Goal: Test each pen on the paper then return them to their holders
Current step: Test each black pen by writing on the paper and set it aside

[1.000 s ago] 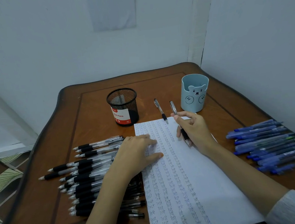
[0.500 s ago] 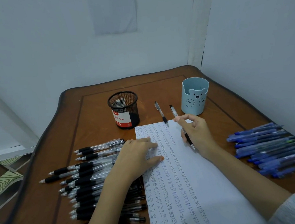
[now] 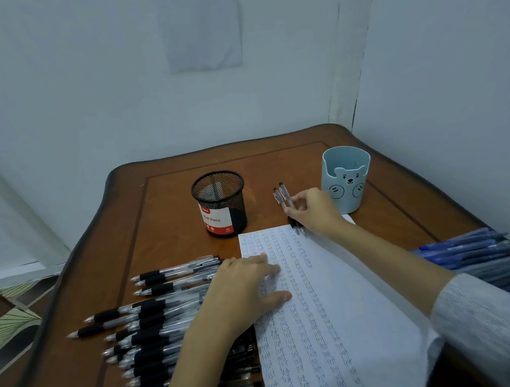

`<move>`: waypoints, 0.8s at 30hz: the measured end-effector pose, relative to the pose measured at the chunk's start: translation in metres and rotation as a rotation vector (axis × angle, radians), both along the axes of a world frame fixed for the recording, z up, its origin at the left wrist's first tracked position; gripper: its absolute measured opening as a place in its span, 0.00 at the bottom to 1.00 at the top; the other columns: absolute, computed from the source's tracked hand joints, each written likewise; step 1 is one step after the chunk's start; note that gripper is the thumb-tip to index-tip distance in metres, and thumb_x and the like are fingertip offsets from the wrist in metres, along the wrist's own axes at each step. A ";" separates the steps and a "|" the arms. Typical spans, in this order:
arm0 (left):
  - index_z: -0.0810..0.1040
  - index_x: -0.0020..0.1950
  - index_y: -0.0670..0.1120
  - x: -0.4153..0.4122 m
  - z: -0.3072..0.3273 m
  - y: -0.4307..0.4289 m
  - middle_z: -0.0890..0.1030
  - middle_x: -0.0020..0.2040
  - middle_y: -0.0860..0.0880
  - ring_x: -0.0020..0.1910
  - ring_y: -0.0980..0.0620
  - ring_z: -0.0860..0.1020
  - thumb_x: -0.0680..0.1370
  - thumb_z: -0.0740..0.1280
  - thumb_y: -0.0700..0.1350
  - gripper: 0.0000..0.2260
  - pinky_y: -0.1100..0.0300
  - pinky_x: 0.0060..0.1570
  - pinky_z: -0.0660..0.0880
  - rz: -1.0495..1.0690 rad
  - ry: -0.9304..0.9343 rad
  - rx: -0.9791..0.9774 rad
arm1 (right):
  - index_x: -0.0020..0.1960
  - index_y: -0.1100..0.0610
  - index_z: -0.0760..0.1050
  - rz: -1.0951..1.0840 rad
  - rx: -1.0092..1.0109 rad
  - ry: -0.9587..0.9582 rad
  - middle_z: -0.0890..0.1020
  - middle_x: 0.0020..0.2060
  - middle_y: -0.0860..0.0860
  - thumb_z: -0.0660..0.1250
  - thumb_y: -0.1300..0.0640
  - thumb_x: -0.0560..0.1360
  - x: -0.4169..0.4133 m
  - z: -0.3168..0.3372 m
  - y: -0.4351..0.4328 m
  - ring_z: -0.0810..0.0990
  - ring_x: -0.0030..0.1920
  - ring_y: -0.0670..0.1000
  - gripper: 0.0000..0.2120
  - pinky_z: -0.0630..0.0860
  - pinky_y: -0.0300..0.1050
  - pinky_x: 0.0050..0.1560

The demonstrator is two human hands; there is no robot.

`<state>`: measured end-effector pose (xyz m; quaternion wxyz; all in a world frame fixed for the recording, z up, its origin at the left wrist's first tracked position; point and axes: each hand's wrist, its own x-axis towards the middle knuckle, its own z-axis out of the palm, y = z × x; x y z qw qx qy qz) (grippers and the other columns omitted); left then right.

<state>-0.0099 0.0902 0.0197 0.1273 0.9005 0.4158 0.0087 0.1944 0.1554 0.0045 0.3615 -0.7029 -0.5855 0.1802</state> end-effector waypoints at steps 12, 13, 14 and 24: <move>0.66 0.73 0.56 -0.002 -0.004 -0.001 0.61 0.76 0.54 0.73 0.57 0.61 0.75 0.63 0.63 0.28 0.54 0.73 0.52 -0.027 -0.003 0.016 | 0.48 0.61 0.83 -0.055 -0.037 0.002 0.74 0.25 0.47 0.68 0.55 0.77 -0.001 -0.011 0.007 0.69 0.27 0.45 0.10 0.70 0.43 0.35; 0.66 0.73 0.55 -0.002 -0.003 -0.002 0.61 0.76 0.53 0.73 0.57 0.61 0.75 0.63 0.63 0.28 0.55 0.73 0.52 -0.031 -0.008 0.018 | 0.48 0.61 0.84 -0.048 -0.038 0.009 0.75 0.25 0.48 0.68 0.55 0.77 -0.001 -0.012 0.006 0.69 0.27 0.46 0.10 0.70 0.43 0.36; 0.66 0.73 0.55 -0.002 -0.003 -0.002 0.61 0.76 0.53 0.73 0.57 0.61 0.75 0.63 0.63 0.28 0.55 0.72 0.53 -0.036 -0.013 0.021 | 0.48 0.60 0.84 -0.042 -0.040 0.015 0.75 0.25 0.49 0.68 0.55 0.77 0.000 -0.013 0.004 0.70 0.27 0.47 0.10 0.70 0.43 0.35; 0.71 0.70 0.53 -0.006 0.002 -0.010 0.70 0.71 0.54 0.68 0.56 0.68 0.76 0.64 0.62 0.25 0.57 0.66 0.61 -0.043 -0.089 0.056 | 0.54 0.59 0.80 0.025 -0.114 -0.049 0.80 0.39 0.50 0.66 0.56 0.79 -0.002 0.015 -0.033 0.73 0.34 0.45 0.09 0.72 0.41 0.38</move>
